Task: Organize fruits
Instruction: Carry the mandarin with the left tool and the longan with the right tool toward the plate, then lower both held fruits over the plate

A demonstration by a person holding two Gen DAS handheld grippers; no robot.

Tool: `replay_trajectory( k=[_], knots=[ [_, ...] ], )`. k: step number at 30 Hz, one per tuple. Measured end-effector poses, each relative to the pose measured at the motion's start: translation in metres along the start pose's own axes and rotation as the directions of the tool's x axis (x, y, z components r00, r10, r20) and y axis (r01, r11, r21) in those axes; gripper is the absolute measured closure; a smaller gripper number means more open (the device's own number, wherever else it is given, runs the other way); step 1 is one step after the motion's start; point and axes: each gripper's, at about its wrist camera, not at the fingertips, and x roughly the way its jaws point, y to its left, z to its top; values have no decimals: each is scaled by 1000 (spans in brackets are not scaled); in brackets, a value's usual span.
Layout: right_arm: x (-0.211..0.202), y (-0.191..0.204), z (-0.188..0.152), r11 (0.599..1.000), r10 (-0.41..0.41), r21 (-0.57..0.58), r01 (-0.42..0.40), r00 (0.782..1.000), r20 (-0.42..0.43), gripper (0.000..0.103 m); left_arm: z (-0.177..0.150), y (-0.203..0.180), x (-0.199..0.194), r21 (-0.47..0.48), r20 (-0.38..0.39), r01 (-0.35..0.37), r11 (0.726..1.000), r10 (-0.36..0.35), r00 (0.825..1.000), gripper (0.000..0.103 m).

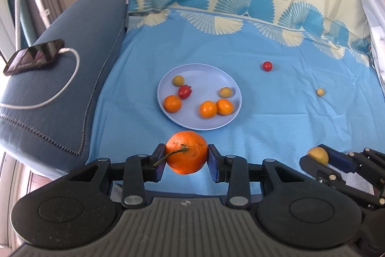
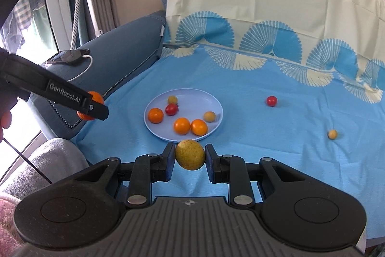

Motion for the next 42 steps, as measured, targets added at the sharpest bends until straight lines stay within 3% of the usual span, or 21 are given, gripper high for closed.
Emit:
replay_trajectory(
  k=[7, 24, 42],
  knots=[
    [-7, 8, 2, 1000, -7, -24, 7, 1000, 6, 75, -6, 13, -6, -43, 15, 8, 999, -8, 1000, 63],
    [-10, 9, 2, 1000, -10, -25, 10, 1000, 16, 75, -7, 12, -13, -40, 36, 27, 999, -26, 999, 63],
    [9, 2, 11, 1000, -25, -14, 25, 1000, -11, 75, 18, 21, 6, -61, 27, 27, 998, -26, 999, 63]
  ],
)
